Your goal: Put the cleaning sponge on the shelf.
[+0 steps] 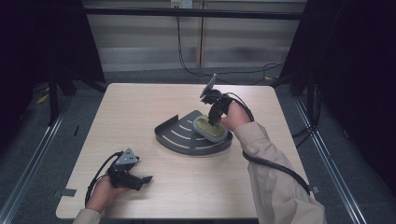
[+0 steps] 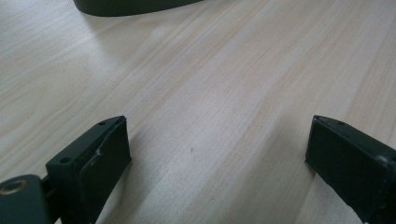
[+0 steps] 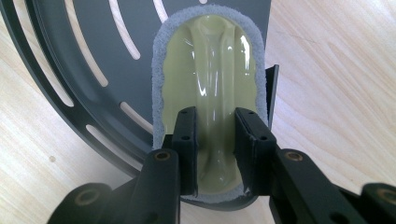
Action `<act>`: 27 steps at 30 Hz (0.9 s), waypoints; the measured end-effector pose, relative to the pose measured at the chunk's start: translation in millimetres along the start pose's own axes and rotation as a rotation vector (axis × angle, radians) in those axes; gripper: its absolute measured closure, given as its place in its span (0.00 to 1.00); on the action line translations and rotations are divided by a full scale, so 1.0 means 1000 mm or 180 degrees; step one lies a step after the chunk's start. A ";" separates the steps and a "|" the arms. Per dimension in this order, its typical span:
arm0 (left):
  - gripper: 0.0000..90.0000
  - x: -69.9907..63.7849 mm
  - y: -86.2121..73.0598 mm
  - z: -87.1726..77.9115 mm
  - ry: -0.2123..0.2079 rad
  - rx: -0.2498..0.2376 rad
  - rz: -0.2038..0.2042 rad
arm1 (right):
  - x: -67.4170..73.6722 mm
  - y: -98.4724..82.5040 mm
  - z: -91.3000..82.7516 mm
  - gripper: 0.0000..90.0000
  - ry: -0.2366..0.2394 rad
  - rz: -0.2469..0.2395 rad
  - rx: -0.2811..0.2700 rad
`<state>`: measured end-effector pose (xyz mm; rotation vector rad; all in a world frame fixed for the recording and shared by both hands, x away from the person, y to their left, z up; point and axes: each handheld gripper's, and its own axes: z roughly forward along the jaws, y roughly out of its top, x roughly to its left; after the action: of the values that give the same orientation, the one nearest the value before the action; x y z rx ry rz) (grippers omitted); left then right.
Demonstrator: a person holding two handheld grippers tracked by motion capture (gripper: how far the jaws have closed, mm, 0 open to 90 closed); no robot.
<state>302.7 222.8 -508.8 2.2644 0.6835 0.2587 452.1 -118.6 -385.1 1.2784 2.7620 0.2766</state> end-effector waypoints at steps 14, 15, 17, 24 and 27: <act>0.07 0.000 0.000 0.000 0.0003 -0.0001 0.0000 | 0.000 -0.005 0.011 0.79 0.0009 -0.0013 0.0029; 0.07 0.000 0.000 0.000 0.0002 -0.0002 -0.0001 | 0.001 -0.005 0.012 0.79 0.0007 -0.0018 0.0029; 0.07 0.000 0.000 0.000 0.0003 -0.0001 0.0000 | 0.001 -0.005 0.013 0.79 0.0017 -0.0016 0.0047; 0.07 0.000 0.000 0.000 0.0003 -0.0001 0.0000 | 0.004 -0.005 0.018 0.79 0.0022 -0.0034 0.0066; 0.07 0.000 0.000 0.000 0.0003 -0.0002 0.0000 | 0.004 -0.006 0.019 0.79 0.0011 -0.0030 0.0069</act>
<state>302.7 222.8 -508.8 2.2639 0.6840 0.2599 448.3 -117.0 -404.7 1.2704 2.7806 0.2492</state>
